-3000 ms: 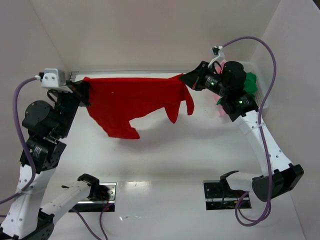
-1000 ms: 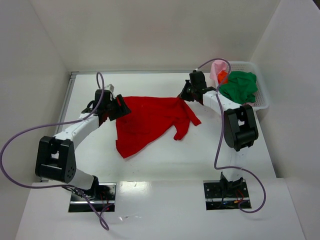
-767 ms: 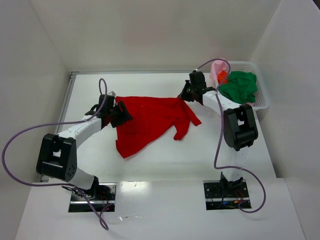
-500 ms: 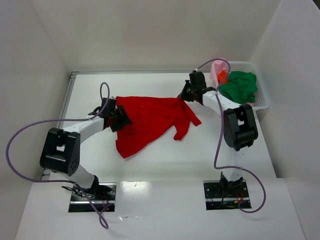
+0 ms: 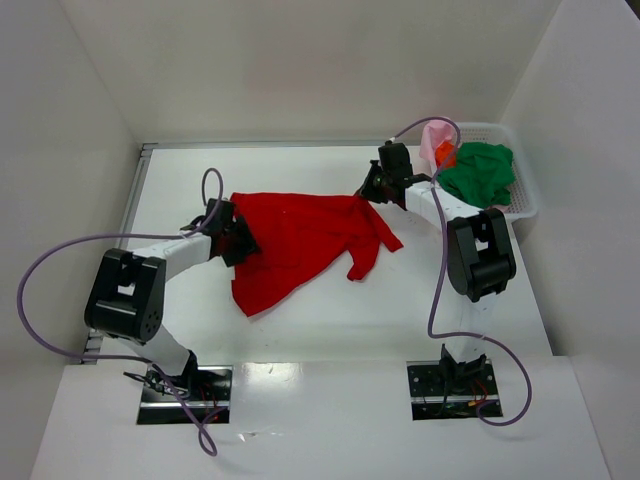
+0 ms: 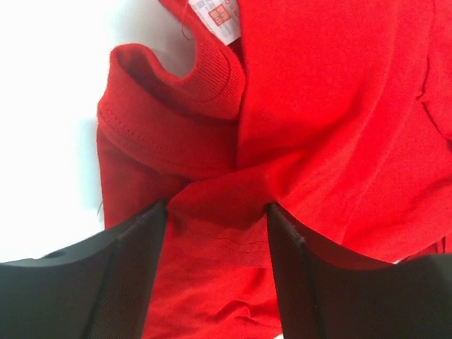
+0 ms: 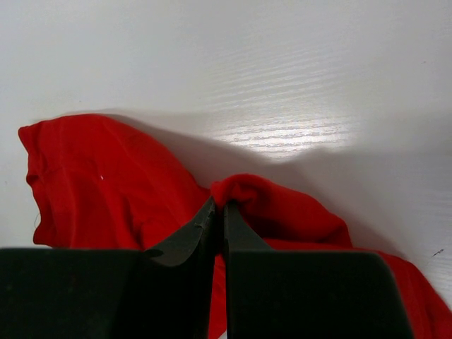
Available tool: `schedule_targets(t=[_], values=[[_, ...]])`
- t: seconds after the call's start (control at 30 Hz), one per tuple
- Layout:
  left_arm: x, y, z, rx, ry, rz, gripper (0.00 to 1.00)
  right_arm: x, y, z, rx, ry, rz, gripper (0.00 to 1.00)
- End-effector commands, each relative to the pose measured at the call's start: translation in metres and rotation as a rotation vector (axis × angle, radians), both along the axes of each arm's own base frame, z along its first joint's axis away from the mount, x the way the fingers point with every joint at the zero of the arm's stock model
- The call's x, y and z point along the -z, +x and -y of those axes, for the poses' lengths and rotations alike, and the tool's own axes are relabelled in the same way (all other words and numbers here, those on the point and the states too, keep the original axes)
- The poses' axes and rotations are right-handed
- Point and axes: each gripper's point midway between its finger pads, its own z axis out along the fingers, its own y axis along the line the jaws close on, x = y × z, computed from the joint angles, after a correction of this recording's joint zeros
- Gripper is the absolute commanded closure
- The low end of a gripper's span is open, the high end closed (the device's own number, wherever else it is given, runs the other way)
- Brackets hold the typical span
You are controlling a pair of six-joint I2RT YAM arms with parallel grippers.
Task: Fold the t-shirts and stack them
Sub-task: Flatten out the tshirt
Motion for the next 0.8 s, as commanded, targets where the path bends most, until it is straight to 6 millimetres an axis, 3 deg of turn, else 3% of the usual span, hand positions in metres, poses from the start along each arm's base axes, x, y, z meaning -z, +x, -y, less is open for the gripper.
schedule_targets(t=[0.0,0.17,0.37,0.43,0.6,0.77], values=[[0.007,0.003,-0.001,0.004,0.017,0.004,0.39,-0.016,0.01,0.005,0.011,-0.007,0.056,0.91],[0.009,0.009,0.007,0.036,-0.011,0.007,0.79,-0.014,0.008,0.006,0.011,-0.01,0.046,0.91],[-0.004,0.009,0.007,0.043,-0.008,0.015,1.0,-0.018,0.009,0.01,0.022,-0.027,0.061,0.91],[-0.012,0.009,0.005,0.047,0.004,0.028,1.0,-0.018,0.009,0.01,0.022,-0.027,0.061,0.91],[-0.06,0.019,0.004,0.057,0.012,0.128,1.0,-0.014,0.008,0.013,0.037,-0.042,0.056,0.91],[-0.079,0.02,-0.001,0.067,0.04,0.166,1.0,-0.001,-0.001,0.02,0.051,-0.065,0.024,0.84]])
